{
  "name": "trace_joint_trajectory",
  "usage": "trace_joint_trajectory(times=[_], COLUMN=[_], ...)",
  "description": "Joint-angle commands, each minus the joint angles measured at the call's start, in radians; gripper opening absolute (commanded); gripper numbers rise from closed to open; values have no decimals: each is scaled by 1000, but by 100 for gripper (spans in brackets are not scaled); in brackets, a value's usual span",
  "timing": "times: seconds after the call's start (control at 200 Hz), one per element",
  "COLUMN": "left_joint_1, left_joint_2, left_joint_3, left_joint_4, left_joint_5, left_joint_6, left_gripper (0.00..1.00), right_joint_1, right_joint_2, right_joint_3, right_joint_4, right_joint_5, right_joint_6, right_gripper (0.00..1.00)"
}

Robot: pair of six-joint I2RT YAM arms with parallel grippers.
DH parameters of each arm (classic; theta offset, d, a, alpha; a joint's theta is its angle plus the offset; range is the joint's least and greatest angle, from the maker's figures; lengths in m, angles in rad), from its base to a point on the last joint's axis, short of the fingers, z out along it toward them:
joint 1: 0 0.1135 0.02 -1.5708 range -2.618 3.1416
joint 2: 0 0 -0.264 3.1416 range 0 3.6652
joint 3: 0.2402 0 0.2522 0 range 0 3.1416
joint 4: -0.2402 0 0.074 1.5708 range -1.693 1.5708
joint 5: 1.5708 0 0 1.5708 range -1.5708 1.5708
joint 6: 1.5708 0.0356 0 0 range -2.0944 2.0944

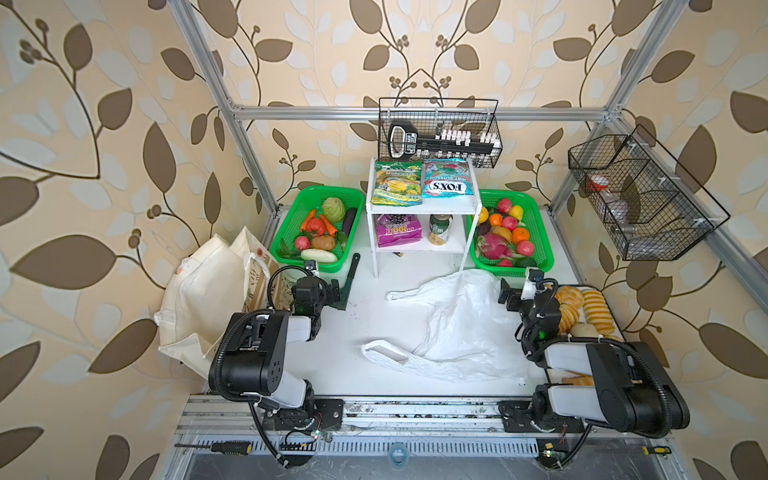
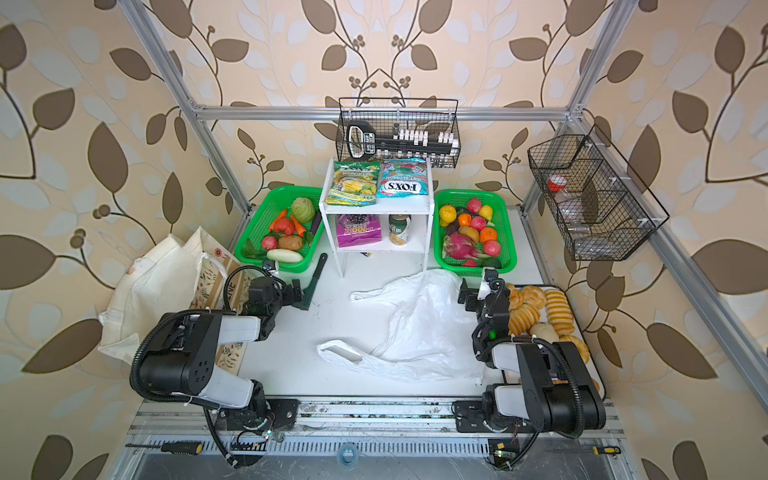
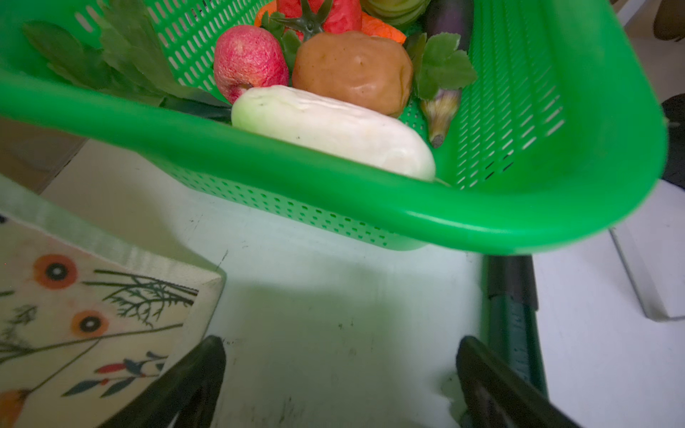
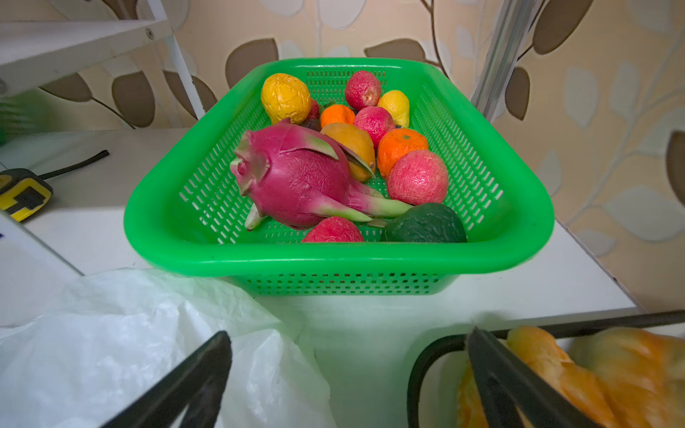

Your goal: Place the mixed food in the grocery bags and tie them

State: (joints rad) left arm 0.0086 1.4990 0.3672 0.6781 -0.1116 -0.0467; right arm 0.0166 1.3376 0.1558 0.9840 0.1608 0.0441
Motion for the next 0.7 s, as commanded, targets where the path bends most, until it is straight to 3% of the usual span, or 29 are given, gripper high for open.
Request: trace_joint_trajectory(times=[0.0, 0.12, 0.3, 0.425, 0.57, 0.695], left_joint_1=[11, 11, 10, 4, 2, -1], left_joint_2=[-11, -50, -207, -309, -465, -544], left_joint_3=[20, 0, 62, 56, 131, 226], left_joint_4=[50, 61, -203, -261, -452, -581], left_joint_5=[-7, 88, 108, 160, 127, 278], left_joint_6=[23, 71, 56, 10, -162, -268], left_gripper=[99, 99, 99, 99, 99, 99], right_joint_1=[0, 9, 22, 23, -5, -28], right_joint_2=[5, 1, -9, -76, -283, -515], right_joint_3=[22, 18, 5, -8, 57, 74], right_joint_4=[28, 31, 49, 18, -287, -481], right_joint_5=[-8, -37, -27, -9, 34, 51], right_joint_6=[-13, -31, -41, -38, 52, 234], right_gripper=[100, 100, 100, 100, 100, 100])
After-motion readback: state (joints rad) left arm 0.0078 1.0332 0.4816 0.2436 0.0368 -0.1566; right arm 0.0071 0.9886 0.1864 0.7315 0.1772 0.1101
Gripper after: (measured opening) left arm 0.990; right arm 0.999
